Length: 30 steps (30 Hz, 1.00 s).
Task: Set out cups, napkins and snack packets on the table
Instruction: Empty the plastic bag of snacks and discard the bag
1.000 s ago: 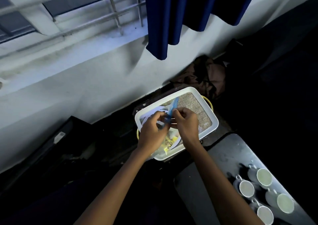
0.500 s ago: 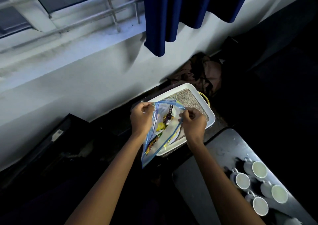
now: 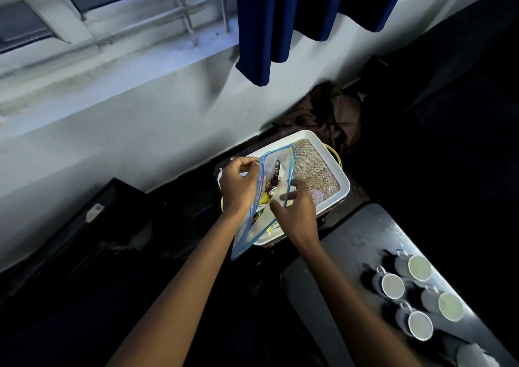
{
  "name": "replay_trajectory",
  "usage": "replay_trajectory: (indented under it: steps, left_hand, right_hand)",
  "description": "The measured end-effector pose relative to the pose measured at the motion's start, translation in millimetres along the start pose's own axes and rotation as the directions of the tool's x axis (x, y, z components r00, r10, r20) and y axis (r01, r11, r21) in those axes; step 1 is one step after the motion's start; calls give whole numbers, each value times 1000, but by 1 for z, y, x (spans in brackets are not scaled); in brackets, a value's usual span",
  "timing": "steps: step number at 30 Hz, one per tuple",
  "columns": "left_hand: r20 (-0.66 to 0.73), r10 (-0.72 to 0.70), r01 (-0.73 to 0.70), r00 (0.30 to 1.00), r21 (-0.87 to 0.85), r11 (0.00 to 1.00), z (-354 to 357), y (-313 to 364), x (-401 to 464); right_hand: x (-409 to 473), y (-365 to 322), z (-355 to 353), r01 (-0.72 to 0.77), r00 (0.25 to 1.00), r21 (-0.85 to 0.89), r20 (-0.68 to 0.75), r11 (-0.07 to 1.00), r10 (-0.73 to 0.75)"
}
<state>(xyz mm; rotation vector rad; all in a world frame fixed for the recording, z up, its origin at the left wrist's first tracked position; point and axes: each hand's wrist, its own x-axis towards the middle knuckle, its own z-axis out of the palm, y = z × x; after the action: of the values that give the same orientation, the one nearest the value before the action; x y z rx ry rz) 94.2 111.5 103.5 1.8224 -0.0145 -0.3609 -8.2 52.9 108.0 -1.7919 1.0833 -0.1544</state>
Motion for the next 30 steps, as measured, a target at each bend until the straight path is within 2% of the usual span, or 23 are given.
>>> replay_trajectory:
  steps: [3, 7, 10, 13, 16, 21, 25, 30]
  left_hand:
    - [74, -5, 3, 997, 19, 1000, -7, 0, -6]
    - [239, -31, -39, 971, 285, 958, -26, -11, -17]
    - [149, 28, -89, 989, 425, 901, -36, -18, -24]
    - [21, 66, -68, 998, 410, 909, -43, -16, -19]
    - [-37, 52, -33, 998, 391, 920, -50, -12, -9]
    - [-55, 22, -1, 998, 352, 936, -58, -9, -5]
    - [-44, -25, 35, 999, 252, 967, -56, -6, -11]
    - [-25, 13, -9, 1000, 168, 986, -45, 6, -23]
  right_hand:
    - [-1, 4, -3, -33, 999, 77, -30, 996, 36]
    - [4, 6, -12, -18, 998, 101, -65, 995, 24]
    - [3, 9, -19, -3, 995, 99, -98, 995, 13]
    - [4, 13, -29, -13, 988, 94, -153, 995, 27]
    - [6, 20, -43, -7, 973, 46, -228, 999, 18]
    - [10, 27, -59, -7, 948, 8, -318, 1000, 9]
    - [8, 27, -62, -3, 956, -9, -293, 1000, 0]
    - [5, 23, -58, 49, 957, -101, -281, 994, -76]
